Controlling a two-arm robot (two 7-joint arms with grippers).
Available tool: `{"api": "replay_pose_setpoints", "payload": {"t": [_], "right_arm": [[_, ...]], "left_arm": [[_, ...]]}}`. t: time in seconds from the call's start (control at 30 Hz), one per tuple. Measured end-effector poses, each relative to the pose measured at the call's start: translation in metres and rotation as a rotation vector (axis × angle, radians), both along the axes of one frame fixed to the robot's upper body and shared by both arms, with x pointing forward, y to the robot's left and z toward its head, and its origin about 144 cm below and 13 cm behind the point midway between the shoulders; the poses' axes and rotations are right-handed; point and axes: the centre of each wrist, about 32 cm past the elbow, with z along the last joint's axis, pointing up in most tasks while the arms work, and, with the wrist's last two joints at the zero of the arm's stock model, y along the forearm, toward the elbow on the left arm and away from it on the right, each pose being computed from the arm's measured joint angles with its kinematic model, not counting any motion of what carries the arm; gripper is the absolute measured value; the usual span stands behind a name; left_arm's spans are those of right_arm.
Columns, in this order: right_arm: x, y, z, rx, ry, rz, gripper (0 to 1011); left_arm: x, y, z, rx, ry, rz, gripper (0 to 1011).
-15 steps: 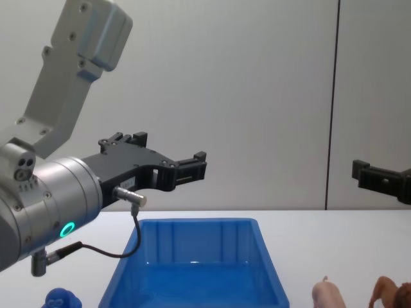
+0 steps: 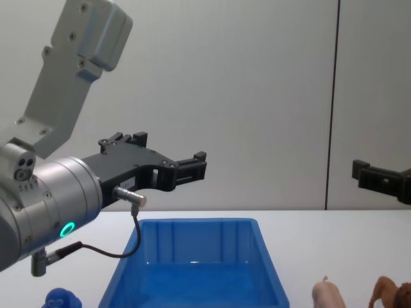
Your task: Pick up the two dolls from the table and place them into the box.
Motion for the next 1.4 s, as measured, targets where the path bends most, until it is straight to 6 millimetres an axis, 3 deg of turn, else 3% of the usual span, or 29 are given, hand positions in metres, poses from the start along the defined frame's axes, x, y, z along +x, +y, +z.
{"api": "replay_pose_setpoints", "payload": {"t": [0.47,1.4], "right_arm": [[0.0,-0.002,0.0,-0.003,0.002,0.0,1001],[-0.001,-0.053,-0.031,-0.081,0.207,0.099,1001]], "left_arm": [[0.0,0.0,0.0,0.0,0.0,0.0,1001],[0.0,0.0,0.0,0.0,0.0,0.0,1001]]}}
